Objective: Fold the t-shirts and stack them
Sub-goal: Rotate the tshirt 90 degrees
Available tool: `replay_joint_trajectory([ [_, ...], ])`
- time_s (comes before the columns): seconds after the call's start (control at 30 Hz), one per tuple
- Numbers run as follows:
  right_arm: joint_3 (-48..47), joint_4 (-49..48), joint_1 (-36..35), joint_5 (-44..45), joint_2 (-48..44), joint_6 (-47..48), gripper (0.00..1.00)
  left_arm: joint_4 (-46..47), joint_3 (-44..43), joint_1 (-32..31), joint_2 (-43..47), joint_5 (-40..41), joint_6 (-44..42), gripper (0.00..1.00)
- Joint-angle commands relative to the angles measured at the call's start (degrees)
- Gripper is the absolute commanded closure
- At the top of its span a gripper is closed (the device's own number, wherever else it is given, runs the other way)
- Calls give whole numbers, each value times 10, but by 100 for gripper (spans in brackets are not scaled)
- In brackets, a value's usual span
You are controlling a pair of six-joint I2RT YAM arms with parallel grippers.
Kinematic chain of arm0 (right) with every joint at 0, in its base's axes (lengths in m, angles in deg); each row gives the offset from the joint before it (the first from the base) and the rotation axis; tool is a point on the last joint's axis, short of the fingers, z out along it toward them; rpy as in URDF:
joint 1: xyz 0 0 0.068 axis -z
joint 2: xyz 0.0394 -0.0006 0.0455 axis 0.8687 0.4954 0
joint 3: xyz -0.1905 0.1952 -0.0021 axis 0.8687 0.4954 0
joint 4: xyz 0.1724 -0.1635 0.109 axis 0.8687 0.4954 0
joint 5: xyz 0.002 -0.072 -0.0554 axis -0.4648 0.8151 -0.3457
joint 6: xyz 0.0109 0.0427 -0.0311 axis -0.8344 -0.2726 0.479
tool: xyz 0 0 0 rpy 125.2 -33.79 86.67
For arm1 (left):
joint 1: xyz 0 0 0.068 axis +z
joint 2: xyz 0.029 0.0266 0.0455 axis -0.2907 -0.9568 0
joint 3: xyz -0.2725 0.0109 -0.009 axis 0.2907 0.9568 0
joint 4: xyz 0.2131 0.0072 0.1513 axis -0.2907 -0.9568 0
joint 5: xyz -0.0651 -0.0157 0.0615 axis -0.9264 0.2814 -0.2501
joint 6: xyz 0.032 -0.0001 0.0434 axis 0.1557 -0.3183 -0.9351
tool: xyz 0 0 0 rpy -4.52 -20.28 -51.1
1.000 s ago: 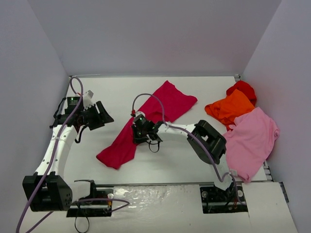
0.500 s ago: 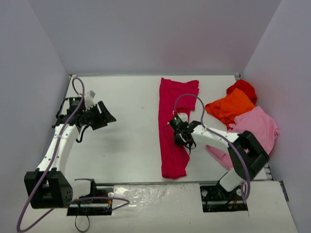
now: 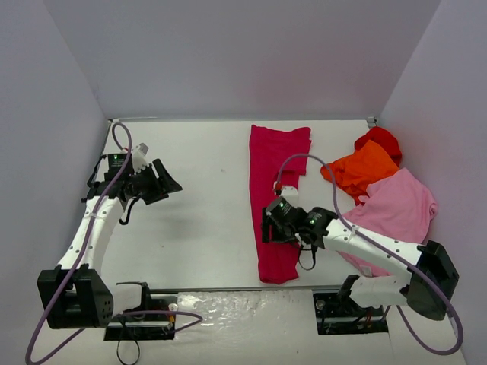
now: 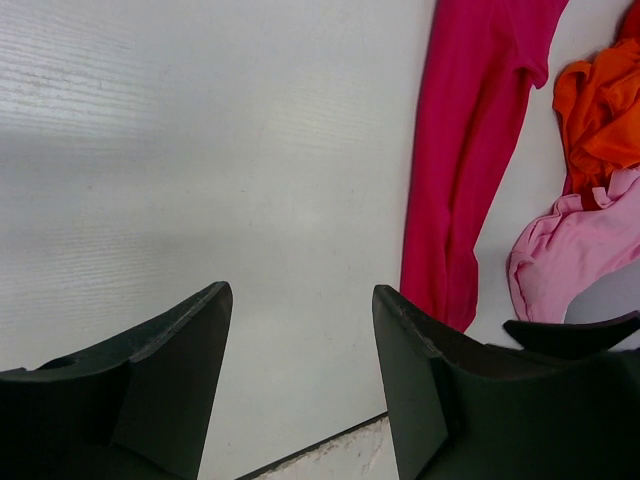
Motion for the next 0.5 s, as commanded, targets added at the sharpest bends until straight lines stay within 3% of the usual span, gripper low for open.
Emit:
replay_joint_trajectory([
  [0.0,68,37,-91,-20,-51,-153,39,37,-16,-1,4,-16,7,45],
  [0.23,85,112,-145,25,-108,-223,41,44,-12,-1,3,-20,8,45],
  [0.47,78,133,-151,49,-82,-215,41,51,-7,-20,5,-26,11,45],
])
